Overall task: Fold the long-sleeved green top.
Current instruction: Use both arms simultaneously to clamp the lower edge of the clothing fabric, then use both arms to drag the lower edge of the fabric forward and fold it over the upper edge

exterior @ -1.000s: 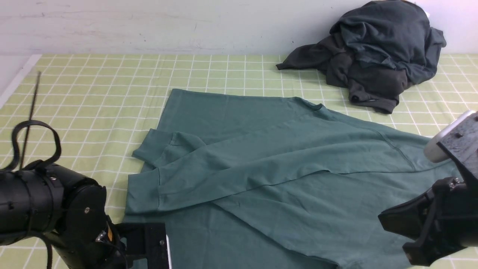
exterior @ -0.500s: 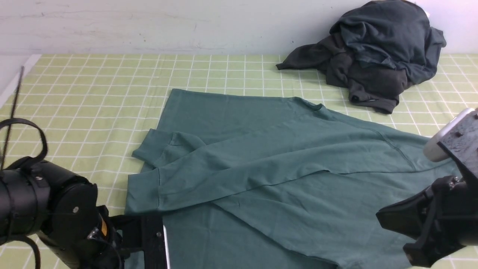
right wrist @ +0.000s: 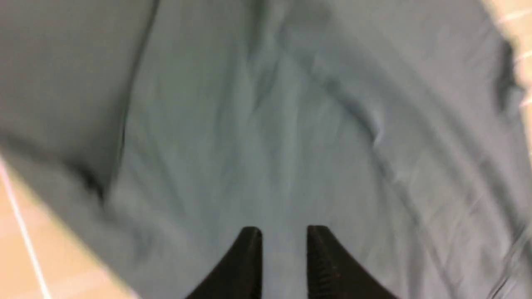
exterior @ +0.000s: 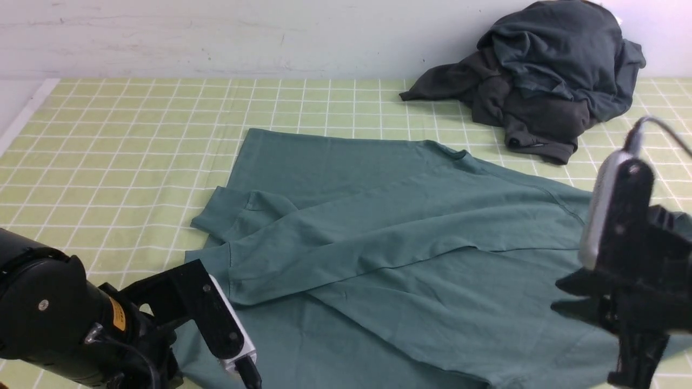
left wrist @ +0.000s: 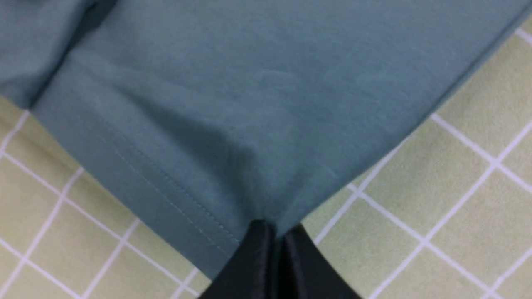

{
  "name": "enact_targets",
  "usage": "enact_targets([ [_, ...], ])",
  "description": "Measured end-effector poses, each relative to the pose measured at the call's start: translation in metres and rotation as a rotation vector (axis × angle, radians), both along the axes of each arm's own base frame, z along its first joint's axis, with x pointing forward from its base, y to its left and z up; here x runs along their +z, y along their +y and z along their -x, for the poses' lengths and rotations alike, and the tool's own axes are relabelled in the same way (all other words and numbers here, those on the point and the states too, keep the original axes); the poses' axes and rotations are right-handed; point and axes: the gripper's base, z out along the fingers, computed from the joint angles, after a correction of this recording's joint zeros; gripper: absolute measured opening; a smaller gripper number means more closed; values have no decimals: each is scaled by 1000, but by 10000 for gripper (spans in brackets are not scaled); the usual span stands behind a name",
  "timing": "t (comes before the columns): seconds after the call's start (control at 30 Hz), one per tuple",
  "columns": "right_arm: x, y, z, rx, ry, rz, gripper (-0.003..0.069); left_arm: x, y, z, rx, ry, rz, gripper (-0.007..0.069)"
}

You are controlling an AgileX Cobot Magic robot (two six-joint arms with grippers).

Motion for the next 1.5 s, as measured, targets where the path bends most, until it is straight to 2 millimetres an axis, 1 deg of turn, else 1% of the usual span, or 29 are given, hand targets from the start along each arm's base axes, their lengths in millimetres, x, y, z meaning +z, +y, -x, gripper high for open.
enact_targets([
  [0.03, -4, -1, -1, 12, 12, 31, 214, 0, 0, 0, 2, 0, 1, 0],
  [0.07, -19, -6, -5, 58, 77, 148, 255, 0, 0, 0, 19, 3, 5, 0],
  [0.13, -33, -12, -10, 92, 131, 271, 282, 0, 0, 0, 26, 4, 7, 0],
  [0.17, -35, -13, -11, 99, 134, 284, 283, 0, 0, 0, 26, 4, 7, 0],
  [0.2, -46, -18, -16, 117, 165, 368, 290, 0, 0, 0, 32, 8, 13, 0],
  [0.23, -51, -20, -18, 125, 182, 405, 292, 0, -1, 0, 37, 10, 17, 0],
  [0.33, -67, -24, -24, 149, 230, 486, 290, 0, -2, 1, 47, 17, 32, 0],
  [0.47, -82, -28, -29, 200, 274, 572, 272, 0, -3, 2, 61, 31, 53, 0],
  [0.5, -82, -28, -29, 203, 273, 576, 270, 0, -3, 2, 62, 32, 54, 0],
  [0.6, -89, -29, -34, 205, 265, 608, 235, 0, -4, 2, 65, 36, 59, 0],
  [0.8, -90, -29, -37, 181, 249, 608, 168, 0, -4, 2, 66, 37, 61, 0],
  [0.9, -91, -29, -37, 157, 253, 599, 95, 1, -4, 3, 72, 39, 70, 0],
  [0.93, -91, -29, -37, 154, 253, 597, 90, 1, -5, 3, 77, 39, 74, 0],
  [1.0, -90, -29, -39, 73, 256, 565, 25, 3, -5, 5, 121, 46, 103, 0],
  [1.03, -89, -29, -39, 37, 257, 551, 12, 6, -5, 5, 145, 45, 116, 0],
  [1.07, -89, -29, -40, 18, 256, 542, 8, 7, -5, 5, 151, 45, 118, 0],
  [1.1, -85, -28, -42, -75, 260, 509, 0, 12, -5, 5, 203, 45, 137, 0],
  [1.13, -83, -29, -43, -113, 268, 500, 0, 15, -5, 4, 227, 43, 143, 0],
  [1.2, -72, -29, -51, -268, 285, 461, -1, 25, -5, 0, 286, 28, 150, 0],
  [1.23, -71, -29, -51, -281, 292, 463, -1, 26, -5, -1, 290, 25, 150, 0],
  [1.27, -61, -29, -58, -354, 296, 450, -1, 36, -5, -7, 339, -4, 164, 0],
  [1.3, -57, -28, -60, -371, 289, 441, -1, 36, -5, -8, 339, -4, 160, 0],
  [1.33, -39, -27, -72, -439, 276, 427, -1, 50, -5, -21, 396, -44, 180, 0],
  [1.37, -37, -27, -73, -442, 273, 425, -1, 51, -5, -22, 401, -50, 184, 0],
  [1.4, -21, -26, -83, -471, 240, 403, -1, 58, -5, -33, 427, -67, 190, 0],
  [1.43, -12, -25, -89, -487, 218, 384, -1, 64, -4, -43, 446, -88, 198, 0],
  [1.5, 13, -28, -107, -529, 138, 316, -2, 71, -3, -68, 480, -110, 201, 0],
])
